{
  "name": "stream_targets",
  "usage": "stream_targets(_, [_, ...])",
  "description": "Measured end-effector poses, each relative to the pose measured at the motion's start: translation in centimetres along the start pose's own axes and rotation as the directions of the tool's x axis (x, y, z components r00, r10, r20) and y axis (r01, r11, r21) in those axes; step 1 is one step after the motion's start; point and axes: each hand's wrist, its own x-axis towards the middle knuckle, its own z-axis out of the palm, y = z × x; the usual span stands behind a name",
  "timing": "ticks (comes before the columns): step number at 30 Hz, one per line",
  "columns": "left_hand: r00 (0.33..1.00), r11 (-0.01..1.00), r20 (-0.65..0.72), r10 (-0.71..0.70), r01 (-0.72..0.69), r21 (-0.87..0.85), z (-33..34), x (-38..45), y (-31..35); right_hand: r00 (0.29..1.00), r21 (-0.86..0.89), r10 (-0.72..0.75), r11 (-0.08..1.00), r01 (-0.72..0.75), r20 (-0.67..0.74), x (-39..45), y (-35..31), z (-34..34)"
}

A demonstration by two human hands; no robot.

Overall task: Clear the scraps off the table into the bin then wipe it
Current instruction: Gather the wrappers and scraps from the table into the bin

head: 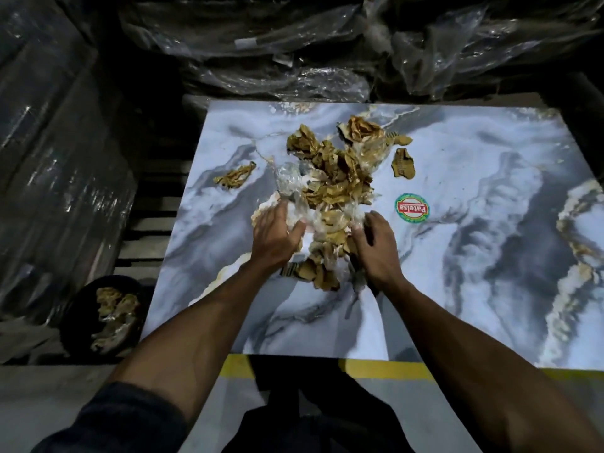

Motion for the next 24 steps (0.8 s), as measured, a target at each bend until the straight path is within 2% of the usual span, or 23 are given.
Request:
stream_targets(2, [0.996, 0.998, -0.086, 0.014, -0.018, -0.055, -0.6, -0.1, 0.1, 0.995, 0.094, 0.053, 0.995, -0.045, -0.088, -0.2, -0.3, -0.4])
stream_targets(5, [0.981, 0.999, -0.187, -0.049, 0.043, -0.034, -1.4, 1.0, -0.2, 0.974, 0.176, 0.134, 0.979, -0.101, -0.185, 1.1, 0.1, -1.6])
stream_targets(11, [0.930, 0.971, -0.283, -0.234, 0.237, -0.026, -2.7, 6.6, -1.8, 0.950, 0.216, 0.178, 0.969, -0.123, -0.258, 7.8, 1.1, -3.3])
stream_targets(14, [0.897, 0.947, -0.303, -0.321, 0.307, -0.093, -3.0, 10.1, -2.1, 0.933, 0.231, 0.231, 0.958, -0.169, -0.276, 11.5, 1.9, -4.4])
stream_targets(16, [0.872, 0.926, -0.313, -0.377, 0.345, -0.152, -3.2, 12.4, -2.0, 0.935, 0.246, 0.236, 0.954, -0.172, -0.263, 14.7, 2.5, -5.2])
stream_targets(19, [0.881, 0.921, -0.281, -0.382, 0.339, -0.190, -3.4, 14.8, -1.2, 0.957, 0.236, 0.184, 0.963, -0.130, -0.223, 18.5, 2.8, -6.3])
stream_targets(23, [0.944, 0.927, -0.134, -0.302, 0.258, -0.273, -3.2, 18.3, 0.2, 0.997, 0.129, 0.037, 0.991, -0.028, -0.063, 23.9, 3.4, -6.8])
stream_targets(24, [0.965, 0.946, -0.086, -0.248, 0.222, -0.236, -2.9, 18.8, 0.6, 1.000, 0.085, -0.008, 0.996, 0.010, -0.025, 24.8, 3.4, -6.7])
